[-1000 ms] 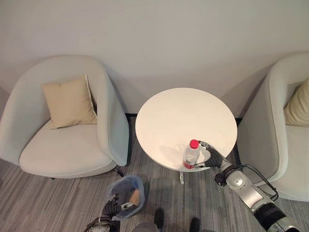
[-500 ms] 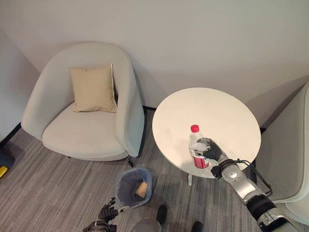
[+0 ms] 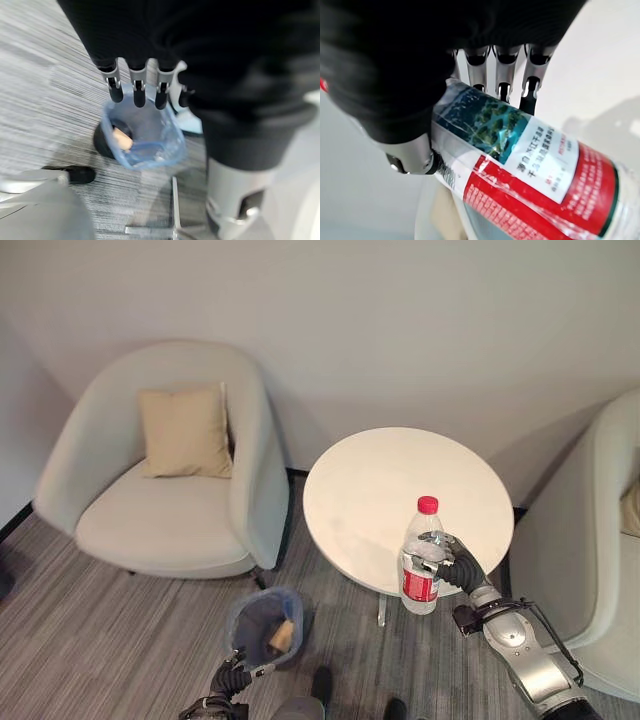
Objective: Gather garbage on tea table into small bin, then transfer packed bag to large trash can.
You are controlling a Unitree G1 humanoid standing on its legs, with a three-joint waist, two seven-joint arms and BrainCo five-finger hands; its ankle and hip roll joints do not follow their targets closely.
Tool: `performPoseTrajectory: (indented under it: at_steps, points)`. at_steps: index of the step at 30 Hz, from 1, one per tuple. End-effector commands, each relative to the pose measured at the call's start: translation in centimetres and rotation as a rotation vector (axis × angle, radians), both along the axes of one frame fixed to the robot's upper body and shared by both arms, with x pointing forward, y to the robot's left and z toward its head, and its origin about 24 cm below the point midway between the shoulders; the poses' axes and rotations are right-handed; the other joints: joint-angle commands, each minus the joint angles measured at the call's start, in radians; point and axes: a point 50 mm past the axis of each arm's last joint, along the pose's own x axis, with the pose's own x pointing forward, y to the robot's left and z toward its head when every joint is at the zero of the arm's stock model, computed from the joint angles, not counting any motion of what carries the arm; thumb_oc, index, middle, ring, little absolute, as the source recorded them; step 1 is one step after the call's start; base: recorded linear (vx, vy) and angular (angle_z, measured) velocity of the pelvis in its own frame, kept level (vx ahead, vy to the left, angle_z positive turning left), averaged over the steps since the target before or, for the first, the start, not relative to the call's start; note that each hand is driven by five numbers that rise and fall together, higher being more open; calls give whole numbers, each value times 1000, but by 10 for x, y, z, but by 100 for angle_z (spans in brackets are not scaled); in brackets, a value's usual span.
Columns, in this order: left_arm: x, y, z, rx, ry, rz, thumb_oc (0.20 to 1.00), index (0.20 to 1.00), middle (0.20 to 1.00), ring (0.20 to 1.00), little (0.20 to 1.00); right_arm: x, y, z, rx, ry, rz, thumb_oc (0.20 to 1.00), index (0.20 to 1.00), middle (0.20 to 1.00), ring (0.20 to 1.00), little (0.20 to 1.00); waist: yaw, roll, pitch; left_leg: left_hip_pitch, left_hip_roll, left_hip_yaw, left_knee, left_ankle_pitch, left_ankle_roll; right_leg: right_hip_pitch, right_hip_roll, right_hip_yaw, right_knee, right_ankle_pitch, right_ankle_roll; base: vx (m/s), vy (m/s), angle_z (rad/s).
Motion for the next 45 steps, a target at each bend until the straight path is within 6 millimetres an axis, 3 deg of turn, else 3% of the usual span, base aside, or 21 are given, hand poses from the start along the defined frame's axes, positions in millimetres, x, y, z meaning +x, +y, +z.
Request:
performPoseTrajectory:
  at_steps: [1, 2, 3, 6, 8, 12, 14, 16, 20, 23, 28, 30, 36, 44, 45]
  points:
    - [21, 12, 11, 51, -66, -67, 1000, 1000, 1000, 1000, 1000, 22, 12, 46, 56, -241, 48, 200, 200, 200, 200, 200, 19, -71, 12, -38, -15, 114, 111, -19, -28, 62, -64, 38, 50, -174, 58, -35, 53, 70]
    - [21, 10, 11, 49, -67, -75, 1000, 1000, 1000, 1000, 1000, 23, 11, 47, 53, -247, 42, 200, 200, 200, 200, 200, 15, -72, 10, -44, -5, 149, 113, -20, -15, 58, -68, 24, 47, -170, 59, -18, 104, 71]
    - [25, 10, 12, 56, -75, -85, 1000, 1000, 1000, 1000, 1000, 26, 10, 52, 43, -272, 32, 200, 200, 200, 200, 200, 4, -79, 14, -50, 17, 252, 134, -34, -1, 60, -82, -8, 41, -164, 65, 57, 98, 88]
    - [31, 9, 16, 60, -100, -98, 1000, 1000, 1000, 1000, 1000, 33, 10, 60, 31, -300, 25, 200, 200, 200, 200, 200, -15, -82, -1, -30, 45, 375, 142, -84, 4, 65, -98, -31, 30, -174, 83, 151, 224, 88]
    - [29, 9, 15, 66, -89, -97, 1000, 1000, 1000, 1000, 1000, 35, 13, 59, 25, -300, 32, 200, 200, 200, 200, 200, -13, -78, -11, -10, 36, 380, 116, -101, 11, 73, -109, -33, 42, -180, 100, 211, 301, 8]
    - [29, 15, 16, 77, -88, -94, 1000, 1000, 1000, 1000, 1000, 37, 24, 59, 36, -296, 66, 200, 200, 200, 200, 200, -5, -75, -5, 14, 2, 368, 112, -143, 55, -1, -183, 9, 230, -181, 126, 130, 253, 8]
    - [37, 20, 21, 101, -110, -100, 1000, 1000, 1000, 1000, 1000, 38, 30, 61, 48, -306, 87, 200, 200, 200, 200, 200, -12, -71, 12, 24, -9, 353, 106, -154, 71, -82, -195, 58, 330, -174, 139, 51, 165, 1]
    - [45, 20, 27, 99, -155, -95, 1000, 1000, 1000, 1000, 1000, 39, 34, 64, 42, -313, 115, 200, 200, 200, 200, 200, -31, -64, 31, 33, -21, 330, 83, -135, 87, -167, -148, 150, 347, -151, 126, -24, 98, 26]
    - [51, 18, 29, 96, -171, -92, 1000, 1000, 1000, 1000, 1000, 38, 35, 61, 34, -294, 134, 200, 200, 200, 200, 200, -41, -60, 50, 53, -47, 269, 48, -126, 94, -240, -98, 228, 288, -113, 120, 41, 11, 34]
    - [47, 18, 27, 91, -160, -92, 1000, 1000, 1000, 1000, 1000, 34, 31, 55, 4, -267, 139, 200, 200, 200, 200, 200, -43, -70, 58, 48, -71, 214, 67, -130, 93, -218, -85, 253, 270, -119, 111, 56, -48, 46]
    - [36, 22, 22, 88, -123, -84, 1000, 1000, 1000, 1000, 1000, 33, 29, 51, -61, -241, 175, 200, 200, 200, 200, 200, -25, -76, 41, 42, -81, 173, 61, -120, 77, -172, -76, 224, 188, -107, 100, 45, -79, 45]
    - [32, 24, 19, 92, -98, -73, 1000, 1000, 1000, 1000, 1000, 35, 35, 53, -118, -248, 232, 200, 200, 200, 200, 200, -4, -83, 42, 39, -80, 138, 57, -111, 64, -135, -68, 184, 143, -111, 91, 37, -127, 58]
    - [45, 21, 24, 100, -134, -95, 1000, 1000, 1000, 1000, 1000, 42, 43, 63, -162, -293, 279, 200, 200, 200, 200, 200, 13, -73, 89, -49, -90, 89, 103, -93, 44, -179, -78, 122, 169, -127, 73, -104, -63, 56]
    - [85, 5, 45, 97, -271, -123, 1000, 1000, 1000, 1000, 1000, 74, 63, 90, -197, -429, 237, 200, 200, 200, 200, 200, 46, -32, 182, -319, -89, 62, 268, -93, 43, -455, -142, 64, 441, -194, 41, -124, 5, 36]
    - [87, 4, 46, 94, -278, -120, 1000, 1000, 1000, 1000, 1000, 76, 65, 92, -194, -437, 229, 200, 200, 200, 200, 200, 47, -35, 184, -335, -92, 58, 294, -122, 38, -474, -149, 76, 478, -228, 45, 2, 7, 22]
